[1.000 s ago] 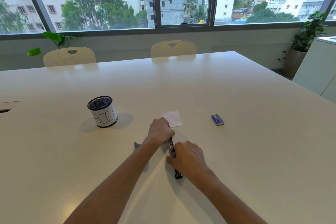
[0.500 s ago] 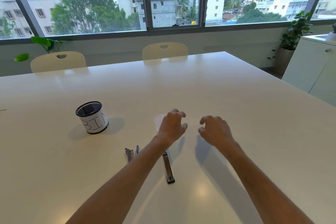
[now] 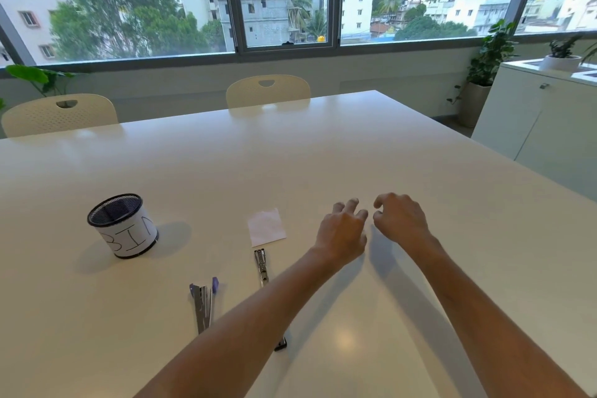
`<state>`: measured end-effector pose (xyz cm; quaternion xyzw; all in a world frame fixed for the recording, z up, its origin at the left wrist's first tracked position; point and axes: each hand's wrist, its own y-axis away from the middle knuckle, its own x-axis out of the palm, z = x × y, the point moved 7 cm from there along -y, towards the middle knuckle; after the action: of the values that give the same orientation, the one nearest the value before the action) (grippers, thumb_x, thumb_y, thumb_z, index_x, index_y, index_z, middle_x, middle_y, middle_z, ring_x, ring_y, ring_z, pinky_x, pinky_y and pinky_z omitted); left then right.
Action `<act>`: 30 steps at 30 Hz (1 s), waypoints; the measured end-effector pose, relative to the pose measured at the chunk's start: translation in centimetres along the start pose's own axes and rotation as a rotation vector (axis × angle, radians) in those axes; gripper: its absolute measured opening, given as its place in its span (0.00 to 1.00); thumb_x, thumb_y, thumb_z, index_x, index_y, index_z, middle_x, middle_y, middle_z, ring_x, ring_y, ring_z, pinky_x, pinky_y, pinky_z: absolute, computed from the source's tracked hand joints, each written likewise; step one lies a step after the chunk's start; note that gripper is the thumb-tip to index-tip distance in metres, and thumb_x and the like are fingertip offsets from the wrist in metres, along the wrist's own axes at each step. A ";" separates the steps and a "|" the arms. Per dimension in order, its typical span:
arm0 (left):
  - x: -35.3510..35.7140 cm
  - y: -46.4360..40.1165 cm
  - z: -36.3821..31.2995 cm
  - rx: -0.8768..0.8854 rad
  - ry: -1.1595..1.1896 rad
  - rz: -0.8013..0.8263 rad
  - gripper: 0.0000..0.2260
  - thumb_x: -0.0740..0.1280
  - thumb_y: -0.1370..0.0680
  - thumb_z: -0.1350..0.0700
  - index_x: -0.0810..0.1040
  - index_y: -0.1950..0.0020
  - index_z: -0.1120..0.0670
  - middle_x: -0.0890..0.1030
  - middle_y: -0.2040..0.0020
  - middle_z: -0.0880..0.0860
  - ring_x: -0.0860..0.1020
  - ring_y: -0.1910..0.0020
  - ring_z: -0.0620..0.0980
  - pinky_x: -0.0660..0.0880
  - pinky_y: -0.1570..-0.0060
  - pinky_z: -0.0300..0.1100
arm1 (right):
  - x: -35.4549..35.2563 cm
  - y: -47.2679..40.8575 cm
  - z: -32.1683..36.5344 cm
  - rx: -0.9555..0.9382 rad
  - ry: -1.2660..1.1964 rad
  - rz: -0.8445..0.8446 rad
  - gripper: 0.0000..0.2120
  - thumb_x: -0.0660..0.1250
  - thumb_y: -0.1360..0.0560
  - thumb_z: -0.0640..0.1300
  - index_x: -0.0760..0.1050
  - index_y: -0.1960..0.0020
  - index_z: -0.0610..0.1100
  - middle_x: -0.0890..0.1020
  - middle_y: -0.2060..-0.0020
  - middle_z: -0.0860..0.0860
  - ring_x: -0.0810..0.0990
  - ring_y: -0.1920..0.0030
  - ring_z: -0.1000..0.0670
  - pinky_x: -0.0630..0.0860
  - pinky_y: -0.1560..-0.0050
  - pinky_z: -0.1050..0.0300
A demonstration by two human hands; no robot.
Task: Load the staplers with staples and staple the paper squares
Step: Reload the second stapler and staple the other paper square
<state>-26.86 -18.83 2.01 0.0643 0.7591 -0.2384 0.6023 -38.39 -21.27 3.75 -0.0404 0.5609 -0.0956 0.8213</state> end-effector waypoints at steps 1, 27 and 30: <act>0.3 -0.3 -0.3 0.008 -0.036 0.001 0.17 0.63 0.23 0.54 0.73 0.35 0.55 0.66 0.28 0.56 0.67 0.33 0.60 0.75 0.45 0.53 | 0.0 -0.3 -0.2 0.003 0.004 0.001 0.15 0.64 0.28 0.42 0.79 0.42 0.46 0.83 0.47 0.43 0.80 0.46 0.42 0.74 0.47 0.53; 3.8 -1.2 -2.3 0.022 -0.360 0.131 0.16 0.66 0.24 0.60 0.74 0.37 0.65 0.74 0.39 0.66 0.70 0.38 0.68 0.74 0.41 0.53 | 3.9 -6.7 3.2 -0.153 -0.018 0.233 0.08 0.66 0.28 0.44 0.82 0.51 0.50 0.84 0.52 0.48 0.80 0.52 0.48 0.77 0.50 0.55; 3.9 -1.1 -2.6 0.029 -0.373 0.176 0.20 0.70 0.26 0.58 0.74 0.36 0.63 0.74 0.39 0.66 0.70 0.37 0.69 0.75 0.41 0.54 | 4.1 -7.0 3.7 -0.177 -0.025 0.305 0.07 0.67 0.29 0.43 0.83 0.54 0.52 0.84 0.55 0.50 0.81 0.55 0.50 0.76 0.54 0.57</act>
<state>-30.59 -19.41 -0.91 0.0941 0.6224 -0.2036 0.7499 -34.32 -29.06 2.57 -0.0283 0.5565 0.0806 0.8264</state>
